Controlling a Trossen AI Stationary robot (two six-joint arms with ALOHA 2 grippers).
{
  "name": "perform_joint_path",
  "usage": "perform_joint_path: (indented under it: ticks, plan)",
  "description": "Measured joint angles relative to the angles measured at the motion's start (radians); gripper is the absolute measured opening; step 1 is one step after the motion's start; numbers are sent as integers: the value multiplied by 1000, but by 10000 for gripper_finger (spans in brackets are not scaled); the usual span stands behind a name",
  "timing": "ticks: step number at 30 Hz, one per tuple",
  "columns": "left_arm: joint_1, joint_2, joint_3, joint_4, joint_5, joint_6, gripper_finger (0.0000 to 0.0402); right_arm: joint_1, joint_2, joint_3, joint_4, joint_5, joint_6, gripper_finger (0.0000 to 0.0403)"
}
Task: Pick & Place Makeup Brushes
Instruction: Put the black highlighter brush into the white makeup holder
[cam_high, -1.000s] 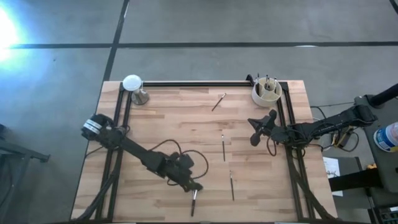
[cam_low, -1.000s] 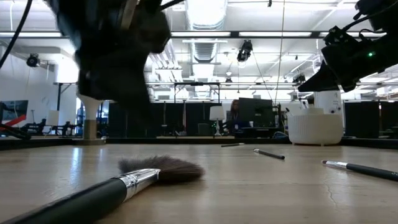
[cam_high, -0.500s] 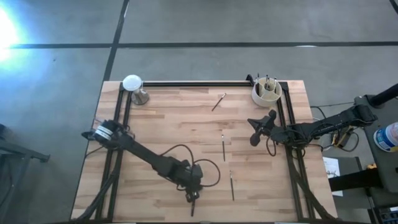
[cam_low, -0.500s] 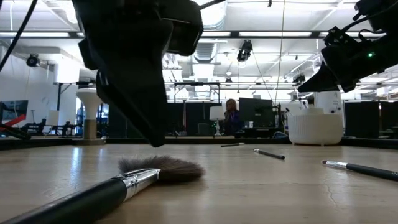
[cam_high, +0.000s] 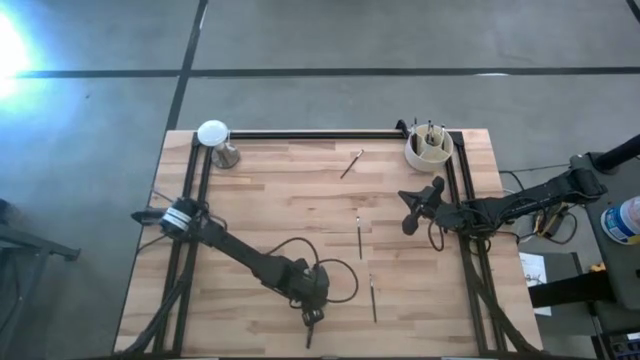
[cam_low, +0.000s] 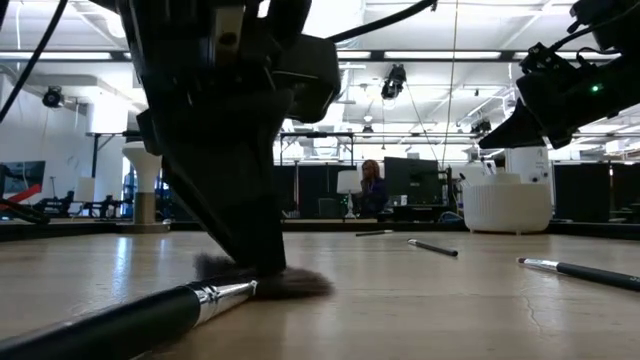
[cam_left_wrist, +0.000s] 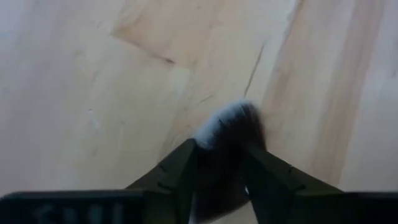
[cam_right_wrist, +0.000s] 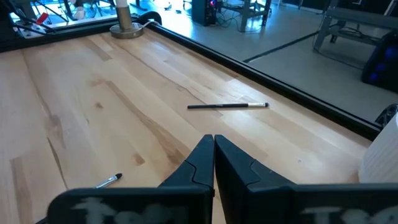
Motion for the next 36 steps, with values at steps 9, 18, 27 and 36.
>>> perform_joint_path:
  ticks: [9,18,27,36]
  plan:
    - [2,2,-1,-148,-57,-2,7,0,0,0,0,0,0,8]
    - [60,-127,-59,-275,-266,5,1,0,0,0,-2,0,0,8]
    - [136,-288,-247,-94,-315,9,0,0,0,0,-2,0,0,8]
    - [179,-466,-340,-75,-416,13,0,0,0,0,-1,0,0,8]
